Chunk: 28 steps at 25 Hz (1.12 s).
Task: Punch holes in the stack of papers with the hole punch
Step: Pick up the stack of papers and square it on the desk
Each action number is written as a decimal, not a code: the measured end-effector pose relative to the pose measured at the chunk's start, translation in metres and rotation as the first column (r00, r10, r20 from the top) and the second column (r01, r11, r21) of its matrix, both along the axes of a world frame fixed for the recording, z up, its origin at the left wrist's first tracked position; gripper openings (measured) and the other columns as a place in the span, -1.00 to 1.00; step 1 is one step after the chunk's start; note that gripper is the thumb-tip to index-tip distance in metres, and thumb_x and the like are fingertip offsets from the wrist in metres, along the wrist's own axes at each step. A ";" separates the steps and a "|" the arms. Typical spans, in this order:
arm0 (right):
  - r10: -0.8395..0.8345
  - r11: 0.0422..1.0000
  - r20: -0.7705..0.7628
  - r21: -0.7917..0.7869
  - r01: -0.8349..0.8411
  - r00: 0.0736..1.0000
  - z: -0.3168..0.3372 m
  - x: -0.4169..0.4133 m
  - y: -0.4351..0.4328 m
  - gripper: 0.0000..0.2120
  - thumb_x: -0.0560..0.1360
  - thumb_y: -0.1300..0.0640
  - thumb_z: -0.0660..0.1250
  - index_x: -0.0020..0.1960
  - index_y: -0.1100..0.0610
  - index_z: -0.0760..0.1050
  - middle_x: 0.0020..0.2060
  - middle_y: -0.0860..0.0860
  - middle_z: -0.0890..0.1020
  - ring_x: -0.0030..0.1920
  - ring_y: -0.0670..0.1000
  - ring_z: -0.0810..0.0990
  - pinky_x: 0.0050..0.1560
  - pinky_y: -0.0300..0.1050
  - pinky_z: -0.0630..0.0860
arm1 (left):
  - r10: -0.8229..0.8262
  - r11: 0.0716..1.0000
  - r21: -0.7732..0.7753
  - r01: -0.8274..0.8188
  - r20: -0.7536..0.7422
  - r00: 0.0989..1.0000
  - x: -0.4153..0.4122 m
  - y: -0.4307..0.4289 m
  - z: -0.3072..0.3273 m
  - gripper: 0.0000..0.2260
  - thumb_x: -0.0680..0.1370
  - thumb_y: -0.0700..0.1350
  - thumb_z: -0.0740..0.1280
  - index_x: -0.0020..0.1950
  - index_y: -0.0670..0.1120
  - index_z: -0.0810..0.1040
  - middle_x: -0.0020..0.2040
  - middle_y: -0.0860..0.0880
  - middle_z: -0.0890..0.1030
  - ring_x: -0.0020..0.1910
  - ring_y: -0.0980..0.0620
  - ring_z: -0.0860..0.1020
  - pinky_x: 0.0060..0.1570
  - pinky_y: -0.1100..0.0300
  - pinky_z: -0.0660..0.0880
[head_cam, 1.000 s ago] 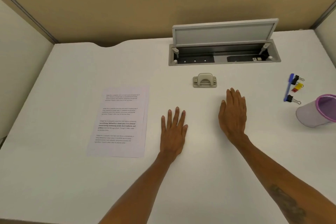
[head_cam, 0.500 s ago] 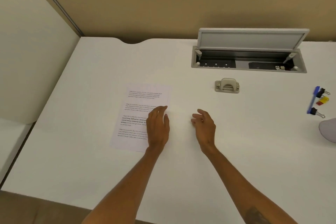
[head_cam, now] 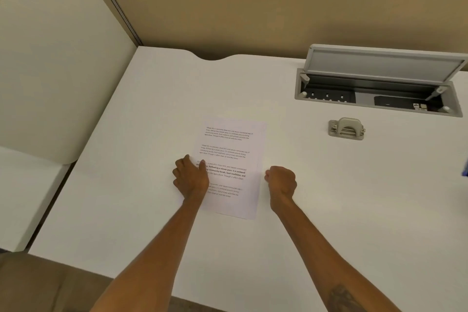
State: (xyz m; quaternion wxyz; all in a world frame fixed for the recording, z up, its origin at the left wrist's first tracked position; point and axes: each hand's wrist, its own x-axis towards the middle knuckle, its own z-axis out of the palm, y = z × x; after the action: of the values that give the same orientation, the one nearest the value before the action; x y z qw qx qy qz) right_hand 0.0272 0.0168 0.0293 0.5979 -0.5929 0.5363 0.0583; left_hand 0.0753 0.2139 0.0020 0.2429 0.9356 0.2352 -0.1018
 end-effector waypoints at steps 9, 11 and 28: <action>0.130 0.991 -0.055 0.015 -0.130 0.990 0.001 0.020 0.028 -0.83 0.48 0.27 0.19 -0.25 0.12 0.26 -0.36 0.01 0.33 -0.39 0.01 0.22 -0.38 -0.14 0.15 | -0.023 1.000 0.010 0.023 -0.039 0.999 0.002 -0.006 0.002 -0.48 0.58 0.05 0.37 0.46 -0.14 0.37 0.43 -0.13 0.35 0.39 -0.20 0.34 0.30 -0.11 0.35; 0.147 0.989 -0.008 0.037 -0.146 0.989 -0.007 0.017 0.030 -0.75 0.46 0.29 0.19 -0.30 0.05 0.22 -0.34 -0.03 0.32 -0.40 -0.01 0.22 -0.41 -0.16 0.15 | -0.024 1.000 0.007 0.024 -0.041 0.999 0.003 -0.008 0.004 -0.51 0.59 0.03 0.36 0.45 -0.14 0.38 0.42 -0.13 0.36 0.39 -0.20 0.34 0.29 -0.11 0.36; 0.201 0.974 0.221 0.056 -0.218 0.954 -0.026 -0.022 -0.091 -0.58 0.46 0.36 0.42 0.22 -0.01 0.56 -0.07 0.15 0.73 -0.04 0.15 0.70 0.04 0.22 0.65 | -0.087 0.986 -0.148 0.082 -0.024 0.996 -0.004 -0.051 0.022 -0.62 0.66 0.08 0.24 0.41 -0.08 0.46 0.37 -0.08 0.51 0.31 -0.15 0.50 0.23 -0.07 0.46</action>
State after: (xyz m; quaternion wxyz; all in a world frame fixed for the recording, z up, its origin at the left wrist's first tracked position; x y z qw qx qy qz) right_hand 0.0049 -0.0747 0.0030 0.6658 -0.6247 0.4003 0.0787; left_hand 0.0708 0.1627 0.0236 0.3032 0.9226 0.1909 -0.1431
